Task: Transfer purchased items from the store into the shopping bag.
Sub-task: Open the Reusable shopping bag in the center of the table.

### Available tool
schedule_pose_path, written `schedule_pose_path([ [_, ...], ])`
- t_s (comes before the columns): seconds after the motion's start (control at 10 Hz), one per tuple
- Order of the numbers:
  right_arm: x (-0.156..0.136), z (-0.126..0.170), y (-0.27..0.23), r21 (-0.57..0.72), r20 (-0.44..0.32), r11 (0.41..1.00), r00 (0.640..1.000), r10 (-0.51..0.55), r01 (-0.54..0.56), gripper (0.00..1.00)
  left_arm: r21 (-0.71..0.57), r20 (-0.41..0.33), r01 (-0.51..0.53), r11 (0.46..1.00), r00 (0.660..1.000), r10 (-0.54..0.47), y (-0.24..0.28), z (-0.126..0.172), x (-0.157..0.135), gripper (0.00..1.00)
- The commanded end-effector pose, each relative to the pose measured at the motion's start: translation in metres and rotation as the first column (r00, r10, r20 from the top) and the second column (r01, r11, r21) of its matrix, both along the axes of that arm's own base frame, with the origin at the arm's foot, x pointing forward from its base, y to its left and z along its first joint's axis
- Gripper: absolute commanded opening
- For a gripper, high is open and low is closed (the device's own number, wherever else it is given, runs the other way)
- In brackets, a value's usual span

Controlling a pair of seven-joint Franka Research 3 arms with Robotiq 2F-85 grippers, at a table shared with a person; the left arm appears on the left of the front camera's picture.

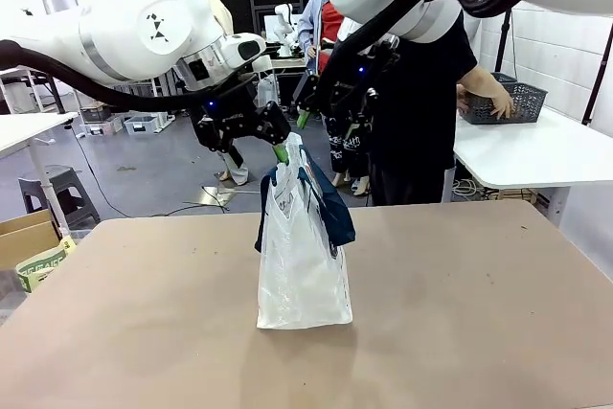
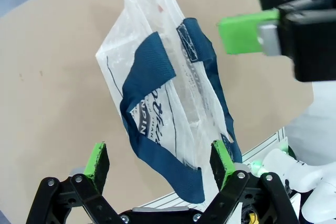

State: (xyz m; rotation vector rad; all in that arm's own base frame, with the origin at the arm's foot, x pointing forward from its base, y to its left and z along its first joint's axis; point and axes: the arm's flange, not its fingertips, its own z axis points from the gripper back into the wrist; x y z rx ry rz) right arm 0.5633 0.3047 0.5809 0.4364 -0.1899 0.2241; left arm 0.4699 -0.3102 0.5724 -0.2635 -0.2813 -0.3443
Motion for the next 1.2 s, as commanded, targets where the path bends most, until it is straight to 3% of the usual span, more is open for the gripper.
schedule_pose_path([
  [0.0, 0.011, 0.004, 0.006, 0.052, -0.06, 0.999, 0.998, 0.003, 0.0, 1.0, -0.028, -0.004, 0.026, 0.999, 1.0, -0.026, 0.004, -0.009, -0.002, 1.0],
  [1.1, 0.01, -0.053, 0.02, 0.034, -0.282, 0.999, 0.958, 0.044, -0.036, 1.0, -0.037, -0.077, -0.013, 0.999, 0.997, 0.01, 0.017, -0.038, 0.002, 1.0],
])
